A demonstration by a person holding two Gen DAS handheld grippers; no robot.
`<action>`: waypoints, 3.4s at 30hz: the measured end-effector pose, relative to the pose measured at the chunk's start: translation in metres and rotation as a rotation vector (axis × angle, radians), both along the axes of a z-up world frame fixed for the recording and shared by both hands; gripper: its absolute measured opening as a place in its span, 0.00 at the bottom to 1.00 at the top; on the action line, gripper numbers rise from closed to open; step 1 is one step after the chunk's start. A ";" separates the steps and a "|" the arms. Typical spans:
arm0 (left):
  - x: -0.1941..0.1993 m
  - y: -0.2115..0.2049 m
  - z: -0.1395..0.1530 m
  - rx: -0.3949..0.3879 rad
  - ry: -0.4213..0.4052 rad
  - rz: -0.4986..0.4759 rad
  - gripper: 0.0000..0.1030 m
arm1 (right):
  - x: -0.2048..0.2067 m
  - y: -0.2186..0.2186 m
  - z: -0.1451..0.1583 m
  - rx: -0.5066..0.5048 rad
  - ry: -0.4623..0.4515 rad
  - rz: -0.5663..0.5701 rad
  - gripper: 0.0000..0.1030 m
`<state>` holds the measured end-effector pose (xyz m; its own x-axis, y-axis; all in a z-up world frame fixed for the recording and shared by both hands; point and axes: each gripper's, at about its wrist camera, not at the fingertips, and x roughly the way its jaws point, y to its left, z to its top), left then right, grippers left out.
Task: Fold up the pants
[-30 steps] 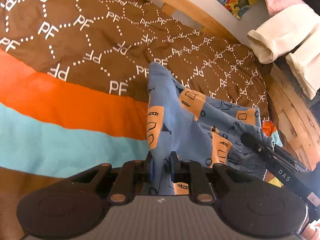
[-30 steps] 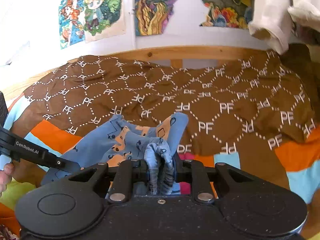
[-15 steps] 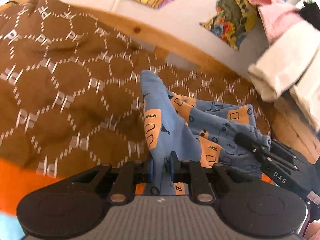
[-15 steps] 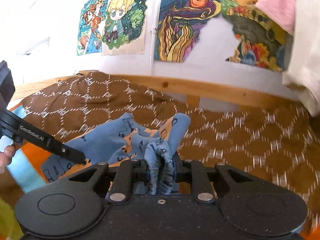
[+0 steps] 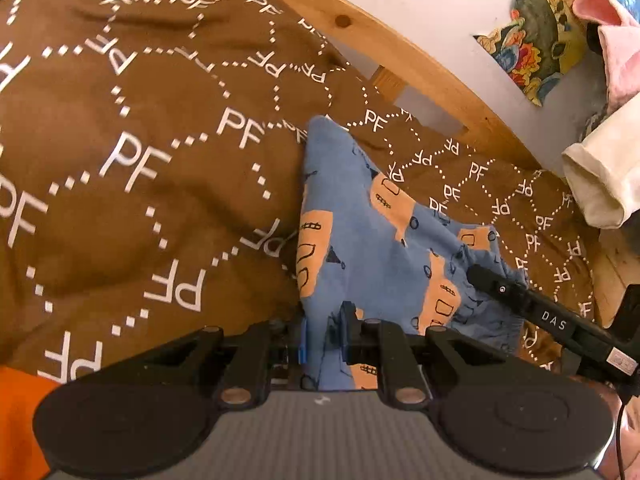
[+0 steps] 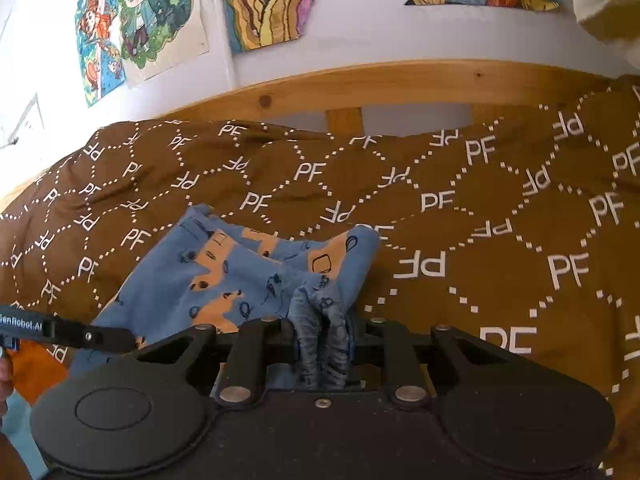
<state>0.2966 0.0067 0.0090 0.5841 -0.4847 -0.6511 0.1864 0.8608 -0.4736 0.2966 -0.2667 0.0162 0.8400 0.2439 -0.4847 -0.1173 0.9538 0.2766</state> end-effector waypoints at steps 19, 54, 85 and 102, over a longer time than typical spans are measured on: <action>0.000 0.009 0.003 0.103 0.009 0.030 0.49 | -0.001 -0.003 0.000 -0.069 0.003 -0.074 0.64; -0.100 -0.011 0.078 0.297 -0.236 0.158 1.00 | -0.116 0.041 0.059 -0.143 -0.212 -0.203 0.99; -0.200 0.014 0.036 0.435 -0.277 0.130 1.00 | -0.233 0.106 0.028 -0.177 -0.140 -0.246 0.99; -0.199 0.010 0.020 0.442 -0.246 0.111 1.00 | -0.238 0.106 0.011 -0.167 -0.091 -0.269 0.99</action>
<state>0.0980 0.0168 0.0294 0.7781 -0.1206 -0.6165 0.1428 0.9897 -0.0135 0.0582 -0.1609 0.0269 0.9051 -0.0692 -0.4196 0.1280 0.9853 0.1136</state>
